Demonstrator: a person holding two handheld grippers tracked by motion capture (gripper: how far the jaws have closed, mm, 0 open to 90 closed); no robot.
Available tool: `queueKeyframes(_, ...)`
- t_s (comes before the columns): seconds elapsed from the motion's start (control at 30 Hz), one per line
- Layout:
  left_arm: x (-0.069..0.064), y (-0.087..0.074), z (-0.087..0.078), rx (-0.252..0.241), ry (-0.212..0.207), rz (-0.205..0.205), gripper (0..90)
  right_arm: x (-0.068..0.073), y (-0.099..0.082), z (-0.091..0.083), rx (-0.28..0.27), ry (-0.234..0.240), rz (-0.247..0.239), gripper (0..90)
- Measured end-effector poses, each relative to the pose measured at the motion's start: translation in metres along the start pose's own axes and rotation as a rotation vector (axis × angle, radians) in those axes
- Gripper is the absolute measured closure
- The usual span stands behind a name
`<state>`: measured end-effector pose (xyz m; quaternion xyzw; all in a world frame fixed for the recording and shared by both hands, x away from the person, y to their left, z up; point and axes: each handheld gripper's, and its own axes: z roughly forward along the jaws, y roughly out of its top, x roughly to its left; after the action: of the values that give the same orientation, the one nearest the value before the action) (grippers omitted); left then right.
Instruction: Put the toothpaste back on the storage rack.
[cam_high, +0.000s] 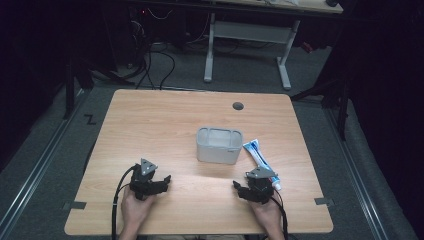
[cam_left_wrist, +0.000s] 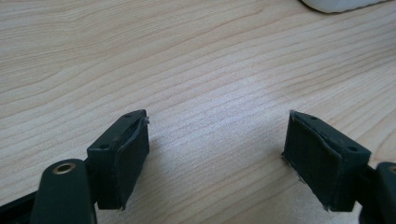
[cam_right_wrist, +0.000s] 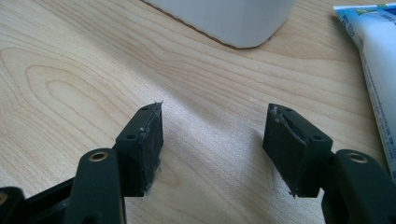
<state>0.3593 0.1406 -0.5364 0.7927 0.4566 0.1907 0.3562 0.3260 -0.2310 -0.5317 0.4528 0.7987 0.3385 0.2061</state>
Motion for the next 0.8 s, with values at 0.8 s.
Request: queueKeyframes(0.8, -0.0021, 0.0014, 0.0012, -0.006, 0.039, -0.026, 28.1, 0.0002, 0.0000, -0.0003, 0.001, -0.007, 0.013, 39.1)
